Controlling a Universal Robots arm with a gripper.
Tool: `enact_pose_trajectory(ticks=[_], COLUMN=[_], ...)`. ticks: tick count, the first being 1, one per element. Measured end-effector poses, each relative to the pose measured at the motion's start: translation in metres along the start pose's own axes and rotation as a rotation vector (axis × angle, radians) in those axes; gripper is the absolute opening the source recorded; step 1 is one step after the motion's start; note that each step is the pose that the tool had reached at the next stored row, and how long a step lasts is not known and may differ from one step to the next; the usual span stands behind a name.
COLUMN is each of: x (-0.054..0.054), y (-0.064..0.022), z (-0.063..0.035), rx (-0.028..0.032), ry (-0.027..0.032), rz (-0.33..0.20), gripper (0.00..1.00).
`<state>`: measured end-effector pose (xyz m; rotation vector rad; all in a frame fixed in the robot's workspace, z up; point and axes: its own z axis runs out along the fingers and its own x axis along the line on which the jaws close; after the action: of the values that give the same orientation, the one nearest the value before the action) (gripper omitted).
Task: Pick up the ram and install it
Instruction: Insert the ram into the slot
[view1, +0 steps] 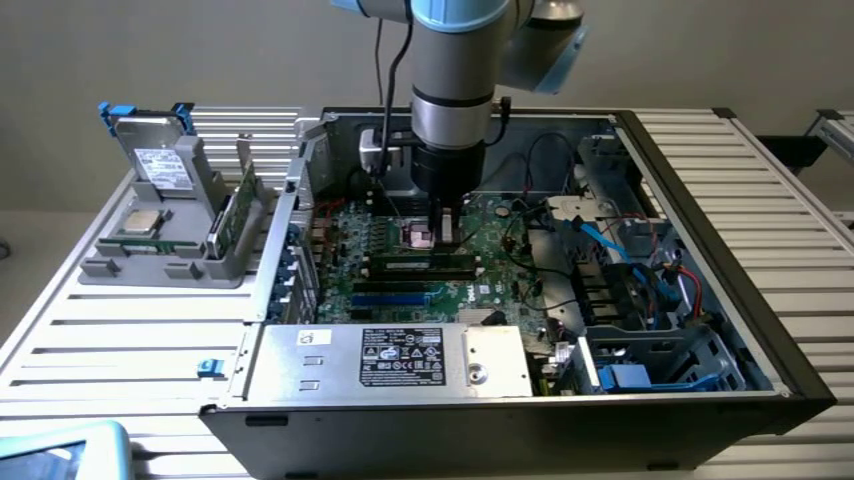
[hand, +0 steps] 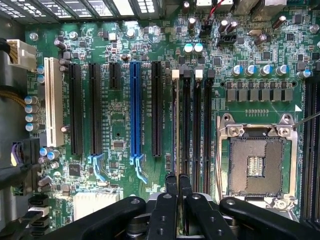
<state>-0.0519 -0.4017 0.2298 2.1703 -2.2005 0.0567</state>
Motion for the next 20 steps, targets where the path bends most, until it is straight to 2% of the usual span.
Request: enact_pose_trajectory(ticks=[20], x=[-0.0002], y=[0.0004], z=[0.0042], rx=[0.0022], ry=[0.0002], rz=[0.001], gripper=[0.13])
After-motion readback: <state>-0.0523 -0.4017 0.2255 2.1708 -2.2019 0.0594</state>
